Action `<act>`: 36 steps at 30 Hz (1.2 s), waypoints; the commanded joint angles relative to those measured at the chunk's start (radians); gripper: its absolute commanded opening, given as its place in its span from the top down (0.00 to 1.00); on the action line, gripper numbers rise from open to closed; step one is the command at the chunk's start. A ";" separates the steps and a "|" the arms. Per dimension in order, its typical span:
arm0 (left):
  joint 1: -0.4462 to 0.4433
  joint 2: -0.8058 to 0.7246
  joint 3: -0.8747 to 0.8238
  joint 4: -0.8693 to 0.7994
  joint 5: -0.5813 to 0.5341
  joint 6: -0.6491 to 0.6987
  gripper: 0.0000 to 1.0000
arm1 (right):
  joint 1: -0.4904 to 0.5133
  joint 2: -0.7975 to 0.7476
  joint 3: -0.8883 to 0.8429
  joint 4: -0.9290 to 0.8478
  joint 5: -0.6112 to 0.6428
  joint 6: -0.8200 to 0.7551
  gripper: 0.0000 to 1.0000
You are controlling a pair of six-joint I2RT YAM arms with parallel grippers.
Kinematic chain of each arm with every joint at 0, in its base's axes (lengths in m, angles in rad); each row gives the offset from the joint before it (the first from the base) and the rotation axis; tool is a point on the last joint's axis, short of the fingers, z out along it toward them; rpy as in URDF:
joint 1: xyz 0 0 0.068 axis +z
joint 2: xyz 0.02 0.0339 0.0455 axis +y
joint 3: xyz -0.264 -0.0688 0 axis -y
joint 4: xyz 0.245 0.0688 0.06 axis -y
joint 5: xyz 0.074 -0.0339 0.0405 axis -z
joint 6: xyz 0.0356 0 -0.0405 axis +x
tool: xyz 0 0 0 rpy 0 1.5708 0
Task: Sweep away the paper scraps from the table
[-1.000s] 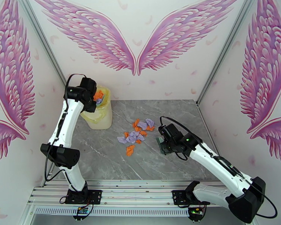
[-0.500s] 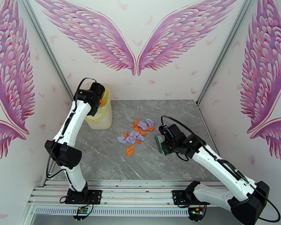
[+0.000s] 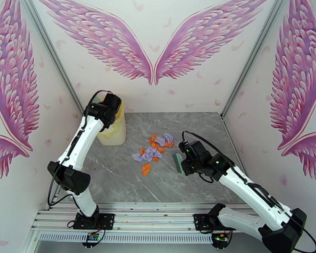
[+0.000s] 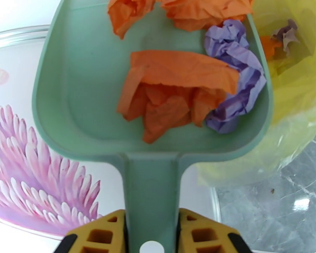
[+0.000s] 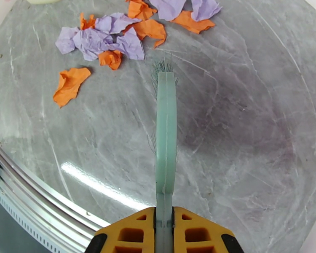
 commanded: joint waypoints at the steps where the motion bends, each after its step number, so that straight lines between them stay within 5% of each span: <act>1: -0.013 -0.058 -0.062 0.043 -0.070 0.060 1.00 | -0.004 -0.018 -0.014 0.031 -0.022 -0.001 1.00; 22: -0.050 -0.018 -0.126 0.301 -0.188 0.459 1.00 | -0.004 -0.034 -0.083 0.096 -0.066 -0.005 1.00; 36: -0.057 -0.070 -0.133 0.356 -0.216 0.517 1.00 | -0.004 -0.038 -0.095 0.108 -0.077 -0.004 1.00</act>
